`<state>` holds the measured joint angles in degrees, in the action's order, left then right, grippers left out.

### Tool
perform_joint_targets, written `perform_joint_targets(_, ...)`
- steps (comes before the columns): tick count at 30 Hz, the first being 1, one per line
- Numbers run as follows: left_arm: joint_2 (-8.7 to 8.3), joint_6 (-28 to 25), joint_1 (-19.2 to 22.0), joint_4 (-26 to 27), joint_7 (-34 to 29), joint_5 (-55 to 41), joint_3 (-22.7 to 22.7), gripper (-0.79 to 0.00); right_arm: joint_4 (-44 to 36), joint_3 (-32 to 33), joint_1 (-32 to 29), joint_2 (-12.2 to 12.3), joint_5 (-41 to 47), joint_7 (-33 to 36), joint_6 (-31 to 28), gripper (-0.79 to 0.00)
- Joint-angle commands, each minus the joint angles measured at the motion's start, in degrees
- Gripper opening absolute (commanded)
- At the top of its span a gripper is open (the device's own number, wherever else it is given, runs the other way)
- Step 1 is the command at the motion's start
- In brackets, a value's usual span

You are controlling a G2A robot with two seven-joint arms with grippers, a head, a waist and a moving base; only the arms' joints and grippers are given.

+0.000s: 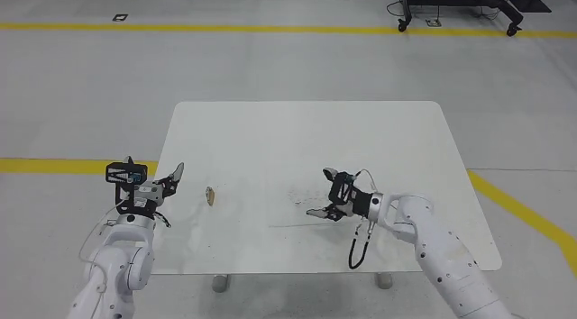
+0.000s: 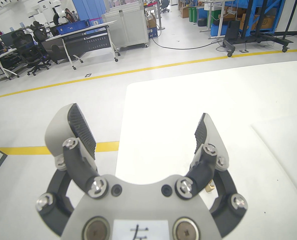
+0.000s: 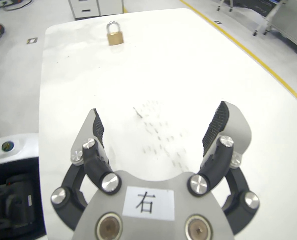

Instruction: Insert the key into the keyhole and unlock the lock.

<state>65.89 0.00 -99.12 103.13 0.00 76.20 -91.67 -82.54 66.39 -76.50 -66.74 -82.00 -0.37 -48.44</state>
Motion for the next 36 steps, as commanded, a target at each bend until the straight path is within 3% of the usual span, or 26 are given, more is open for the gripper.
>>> perform_joint_targets(1,0.00,0.0,0.0,0.0,0.0,0.0,0.0,0.000,1.4,-2.2,1.8,-0.2,-2.0,0.3,-1.3,0.000)
perform_joint_targets(3,0.00,0.0,0.0,0.0,0.0,0.0,0.0,0.000,2.2,-4.7,3.4,-0.6,-4.7,1.3,-0.8,-0.031)
perform_joint_targets(8,0.00,0.0,0.0,0.0,0.0,0.0,0.0,0.000,3.5,-9.6,6.3,-1.1,-11.9,0.7,0.2,-0.271)
perform_joint_targets(10,0.00,0.0,0.0,0.0,0.0,0.0,0.0,0.000,4.3,-10.7,7.2,-1.2,-13.5,0.6,0.6,-0.413)
perform_joint_targets(21,0.00,0.0,0.0,0.0,0.0,0.0,0.0,0.000,7.4,-13.4,9.9,-1.8,-15.2,1.6,3.3,-0.637)
perform_joint_targets(24,0.00,0.0,0.0,0.0,0.0,0.0,0.0,0.000,8.0,-14.1,10.6,-2.1,-15.0,2.1,3.8,-0.785)
perform_joint_targets(36,0.00,0.0,0.0,0.0,0.0,0.0,0.0,0.000,8.1,-13.8,10.9,-1.9,-14.4,-0.7,5.1,-0.785)
